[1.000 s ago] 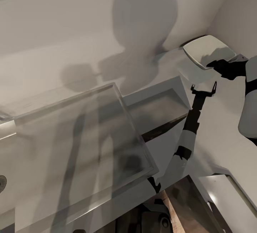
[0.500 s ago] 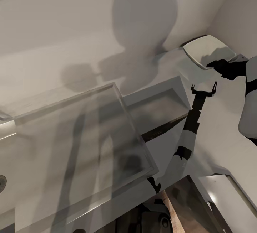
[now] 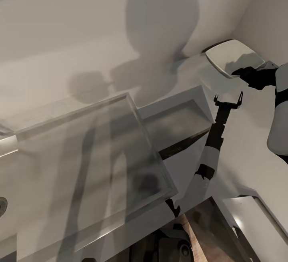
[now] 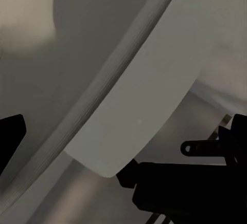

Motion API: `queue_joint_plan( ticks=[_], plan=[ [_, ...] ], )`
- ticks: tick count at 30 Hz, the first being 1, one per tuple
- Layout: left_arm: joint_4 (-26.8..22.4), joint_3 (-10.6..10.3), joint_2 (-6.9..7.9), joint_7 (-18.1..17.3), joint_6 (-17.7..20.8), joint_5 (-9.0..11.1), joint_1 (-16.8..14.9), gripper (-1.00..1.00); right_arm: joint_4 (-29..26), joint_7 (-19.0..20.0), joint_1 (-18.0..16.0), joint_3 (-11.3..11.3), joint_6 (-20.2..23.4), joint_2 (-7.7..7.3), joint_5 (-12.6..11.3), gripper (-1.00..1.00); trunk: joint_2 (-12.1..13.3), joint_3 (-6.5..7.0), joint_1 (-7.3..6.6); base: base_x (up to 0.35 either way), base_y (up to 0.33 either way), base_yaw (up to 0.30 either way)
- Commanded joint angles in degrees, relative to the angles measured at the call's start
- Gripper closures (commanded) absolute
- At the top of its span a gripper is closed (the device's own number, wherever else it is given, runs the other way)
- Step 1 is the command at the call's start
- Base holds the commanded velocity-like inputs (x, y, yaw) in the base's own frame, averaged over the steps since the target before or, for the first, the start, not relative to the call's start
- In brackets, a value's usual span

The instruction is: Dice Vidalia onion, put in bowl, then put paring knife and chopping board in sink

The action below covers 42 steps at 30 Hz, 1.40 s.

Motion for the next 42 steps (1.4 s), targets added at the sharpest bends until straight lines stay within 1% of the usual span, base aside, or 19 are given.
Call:
queue_joint_plan(
  ticks=[1,42],
  plan=[
    [-0.1,-0.49,0.03,0.23,-0.08,0.51,0.03,-1.0,-0.05,0.02,-0.04,-0.15,0.23,0.01,-0.17,-1.0,-0.09,-0.06,0.04,0.0,0.0,0.0],
    [-0.1,-0.49,0.03,0.23,-0.08,0.51,0.0,-1.0,-0.61,-0.23,-0.04,0.11,0.23,0.26,-0.3,-1.0,-0.09,-0.06,0.04,0.0,0.0,0.0]
  ],
)
